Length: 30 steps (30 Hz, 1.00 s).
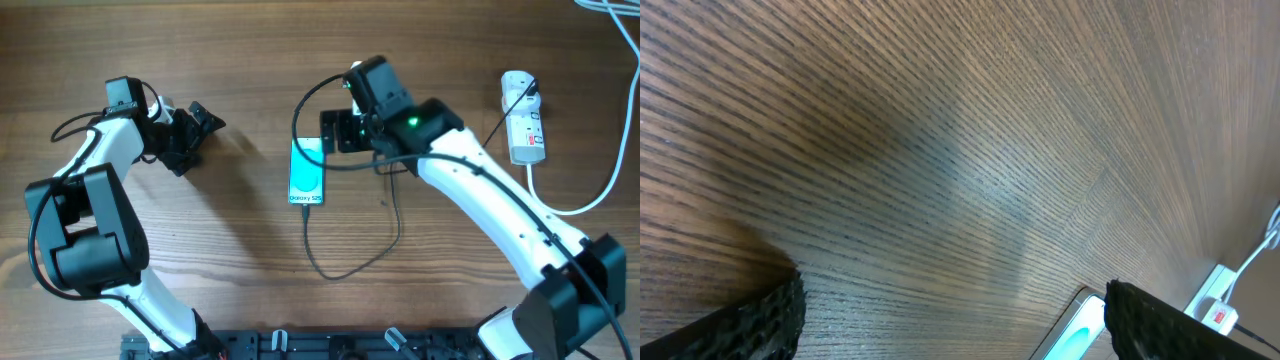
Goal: Plug charger to phone and switch on socket
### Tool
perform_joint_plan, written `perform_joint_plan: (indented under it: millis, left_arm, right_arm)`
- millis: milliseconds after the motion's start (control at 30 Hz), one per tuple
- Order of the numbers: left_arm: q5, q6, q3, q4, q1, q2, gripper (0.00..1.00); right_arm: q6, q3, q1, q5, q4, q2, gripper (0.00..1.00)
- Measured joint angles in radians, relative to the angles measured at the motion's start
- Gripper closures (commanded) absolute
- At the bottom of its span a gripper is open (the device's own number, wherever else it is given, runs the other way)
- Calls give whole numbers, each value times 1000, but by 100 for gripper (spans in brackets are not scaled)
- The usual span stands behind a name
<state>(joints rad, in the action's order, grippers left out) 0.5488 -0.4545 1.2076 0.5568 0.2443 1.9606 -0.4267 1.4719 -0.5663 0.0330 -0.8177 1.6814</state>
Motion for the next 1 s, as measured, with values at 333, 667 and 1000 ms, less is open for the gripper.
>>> perform_joint_plan:
  millis: [333,667,1000]
  left_arm:
    - [-2,0,1,2,0,-1,0]
    - [-2,0,1,2,0,-1,0]
    - [-2,0,1,2,0,-1,0]
  right_arm:
    - [-278,448,546,418,-348,29,0]
    - [-393,447,933,370,-438,530,0]
    - [-331,465,970,334,-430,691,0]
